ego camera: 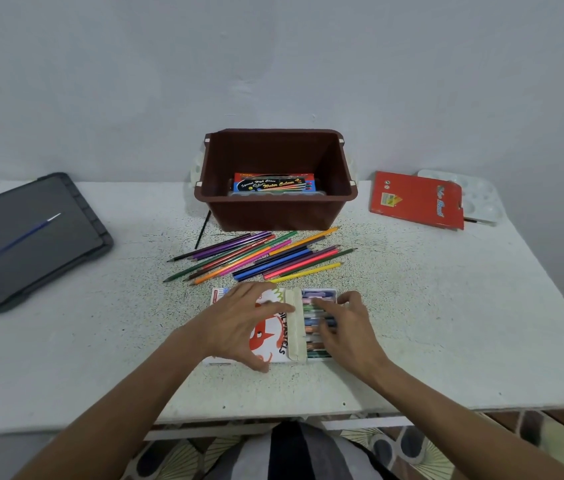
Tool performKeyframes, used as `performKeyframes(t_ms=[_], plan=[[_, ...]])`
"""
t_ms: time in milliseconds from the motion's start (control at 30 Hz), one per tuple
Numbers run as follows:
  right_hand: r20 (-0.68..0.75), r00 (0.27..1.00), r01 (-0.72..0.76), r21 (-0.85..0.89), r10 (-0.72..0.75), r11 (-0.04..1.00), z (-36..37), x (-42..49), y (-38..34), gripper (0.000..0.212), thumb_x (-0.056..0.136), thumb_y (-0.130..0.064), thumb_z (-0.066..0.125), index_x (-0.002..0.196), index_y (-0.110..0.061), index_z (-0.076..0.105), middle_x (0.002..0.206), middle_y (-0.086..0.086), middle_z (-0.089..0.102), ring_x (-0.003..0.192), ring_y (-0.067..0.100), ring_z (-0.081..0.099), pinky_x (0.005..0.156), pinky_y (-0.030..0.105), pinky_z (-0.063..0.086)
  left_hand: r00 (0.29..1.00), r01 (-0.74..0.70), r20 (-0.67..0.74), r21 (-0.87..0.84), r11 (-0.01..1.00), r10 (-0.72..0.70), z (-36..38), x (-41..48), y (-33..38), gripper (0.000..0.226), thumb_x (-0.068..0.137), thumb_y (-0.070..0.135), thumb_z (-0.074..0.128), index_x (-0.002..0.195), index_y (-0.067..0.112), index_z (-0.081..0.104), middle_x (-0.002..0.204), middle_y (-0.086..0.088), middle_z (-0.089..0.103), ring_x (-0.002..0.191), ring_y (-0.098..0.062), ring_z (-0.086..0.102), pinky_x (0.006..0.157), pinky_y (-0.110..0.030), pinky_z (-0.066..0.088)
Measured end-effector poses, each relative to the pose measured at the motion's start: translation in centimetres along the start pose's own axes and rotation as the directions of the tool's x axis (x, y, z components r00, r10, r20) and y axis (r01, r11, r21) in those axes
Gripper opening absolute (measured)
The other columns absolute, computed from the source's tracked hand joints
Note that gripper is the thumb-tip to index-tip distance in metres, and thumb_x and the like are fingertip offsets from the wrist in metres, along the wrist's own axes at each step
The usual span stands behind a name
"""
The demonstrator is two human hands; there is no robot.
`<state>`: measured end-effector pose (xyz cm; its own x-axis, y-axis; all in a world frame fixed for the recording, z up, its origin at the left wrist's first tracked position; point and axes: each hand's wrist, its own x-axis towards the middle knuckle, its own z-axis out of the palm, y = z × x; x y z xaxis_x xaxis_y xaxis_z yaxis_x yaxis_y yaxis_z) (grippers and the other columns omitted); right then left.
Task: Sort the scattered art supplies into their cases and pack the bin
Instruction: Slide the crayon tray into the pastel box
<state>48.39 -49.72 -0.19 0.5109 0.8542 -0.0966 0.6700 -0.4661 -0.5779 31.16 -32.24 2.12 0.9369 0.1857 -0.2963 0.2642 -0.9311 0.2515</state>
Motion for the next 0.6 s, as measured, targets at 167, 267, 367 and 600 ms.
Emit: performKeyframes(t_ms=[167,267,367,600], plan=[[-0.030,0.993,-0.114,0.112,0.118,0.987,0.0,0.4,-0.3,0.037,0.094,-0.027,0.063,0.131,-0.021,0.062,0.113,0.005,0.039,0.105,0.026,0.048,0.098,0.035,0.046,1.000,-0.004,-0.015,0.032,0.999,0.005,0.6,0.0,-0.1,0.100,0.068,0.076,0.065,0.148,0.054,0.008,0.161,0.004,-0.002,0.146,-0.019,-0.002,0.116,-0.042,0.013],[-0.026,0.989,-0.142,0.137,0.147,0.980,0.4,0.3,-0.6,0.038,0.091,-0.035,0.067,0.128,-0.029,0.063,0.113,0.006,0.039,0.109,0.028,0.043,0.100,0.038,0.043,1.000,-0.009,-0.025,0.029,1.000,0.010,0.6,0.0,0.0,0.100,0.068,0.075,0.065,0.148,0.054,0.008,0.160,0.004,0.003,0.146,-0.020,0.000,0.115,-0.040,0.013],[-0.046,0.991,-0.119,0.091,0.124,0.989,0.5,0.1,-0.6,0.037,0.090,-0.037,0.067,0.126,-0.031,0.063,0.113,0.005,0.038,0.111,0.027,0.040,0.096,0.033,0.040,1.000,0.001,-0.016,0.007,1.000,-0.001,0.5,-0.1,-0.1,0.099,0.069,0.075,0.066,0.148,0.054,0.010,0.160,0.006,0.002,0.145,-0.017,-0.001,0.116,-0.042,0.016],[-0.113,0.993,-0.036,-0.042,0.031,0.998,1.0,-0.6,0.0,0.036,0.092,-0.044,0.063,0.126,-0.032,0.062,0.122,0.008,0.042,0.111,0.026,0.040,0.087,0.032,0.042,0.999,-0.009,-0.036,-0.037,0.999,0.008,0.8,-0.2,-0.4,0.097,0.067,0.075,0.068,0.148,0.053,0.017,0.159,0.006,0.006,0.145,-0.015,0.001,0.114,-0.043,0.022]])
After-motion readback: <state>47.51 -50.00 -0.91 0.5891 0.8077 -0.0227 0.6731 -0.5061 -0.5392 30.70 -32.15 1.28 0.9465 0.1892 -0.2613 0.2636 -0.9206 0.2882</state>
